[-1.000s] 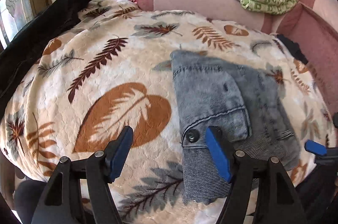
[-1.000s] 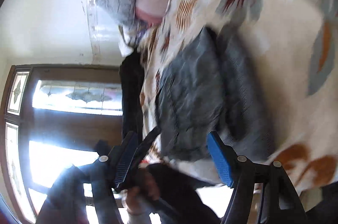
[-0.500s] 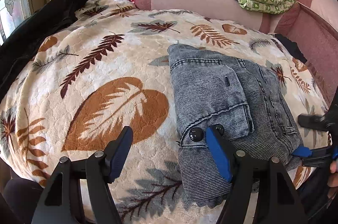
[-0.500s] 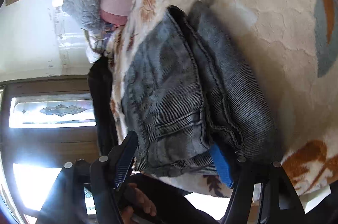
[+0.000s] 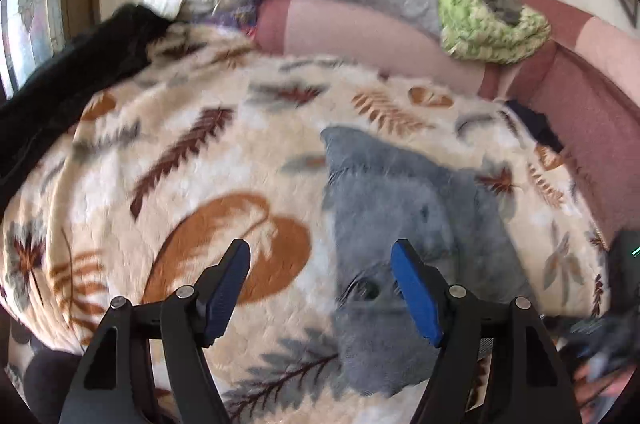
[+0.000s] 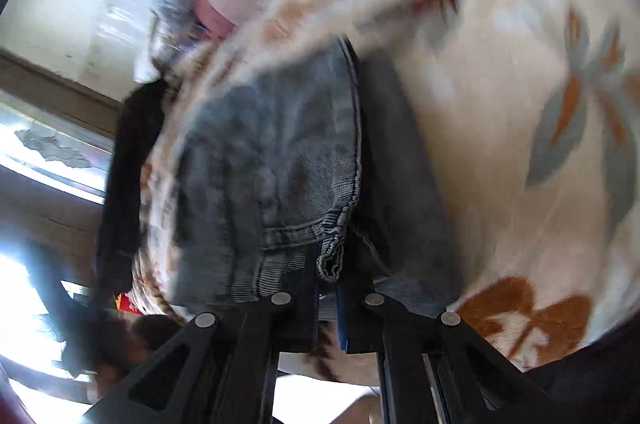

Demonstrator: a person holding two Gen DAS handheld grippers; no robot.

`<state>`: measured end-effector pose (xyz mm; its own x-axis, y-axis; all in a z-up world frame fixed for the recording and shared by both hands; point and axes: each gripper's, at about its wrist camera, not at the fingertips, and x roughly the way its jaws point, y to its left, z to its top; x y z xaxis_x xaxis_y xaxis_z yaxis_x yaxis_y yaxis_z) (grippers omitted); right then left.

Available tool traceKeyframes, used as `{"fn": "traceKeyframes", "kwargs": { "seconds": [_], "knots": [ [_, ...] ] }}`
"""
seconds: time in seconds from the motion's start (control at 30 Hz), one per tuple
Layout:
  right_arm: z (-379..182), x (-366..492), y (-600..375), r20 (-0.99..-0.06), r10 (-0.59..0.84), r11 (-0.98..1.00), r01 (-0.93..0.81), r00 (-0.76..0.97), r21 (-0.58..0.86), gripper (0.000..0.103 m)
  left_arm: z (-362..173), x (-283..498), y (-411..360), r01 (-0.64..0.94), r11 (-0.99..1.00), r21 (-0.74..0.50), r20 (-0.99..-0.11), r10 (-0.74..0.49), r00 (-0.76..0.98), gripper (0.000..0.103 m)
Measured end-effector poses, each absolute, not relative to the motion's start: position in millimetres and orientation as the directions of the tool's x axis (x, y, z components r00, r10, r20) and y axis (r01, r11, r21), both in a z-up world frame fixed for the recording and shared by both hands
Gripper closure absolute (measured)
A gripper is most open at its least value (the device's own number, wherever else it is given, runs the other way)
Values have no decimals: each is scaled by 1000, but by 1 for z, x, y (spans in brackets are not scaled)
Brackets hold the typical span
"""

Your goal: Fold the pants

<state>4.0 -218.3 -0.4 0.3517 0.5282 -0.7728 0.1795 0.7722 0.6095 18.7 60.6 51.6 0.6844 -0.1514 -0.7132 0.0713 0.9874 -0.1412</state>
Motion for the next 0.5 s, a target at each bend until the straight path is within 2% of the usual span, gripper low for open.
{"fn": "traceKeyframes", "kwargs": {
  "seconds": [0.07,0.1,0.17,0.2,0.23,0.37,0.5],
  "knots": [
    [7,4,-215,-775,517,784,163,364,599,97,50,22,43,116,992,-57,-721,-121,682,27],
    [6,5,-214,-772,530,777,163,351,608,96,41,26,32,141,990,3,-740,-93,666,23],
    [5,5,-218,-763,552,763,166,338,625,96,8,34,6,200,965,172,-798,17,603,23],
    [5,5,-220,-755,564,752,171,335,637,93,1,31,1,193,957,218,-778,51,627,22],
    [7,4,-225,-754,567,748,176,333,640,91,-1,26,1,179,958,226,-750,53,660,22],
    [40,-2,-244,-736,529,750,173,422,638,87,-2,30,6,178,966,188,-767,31,640,22],
    [82,9,-244,-658,561,723,89,503,685,87,-3,28,6,191,962,196,-760,26,650,22]
  ]
}}
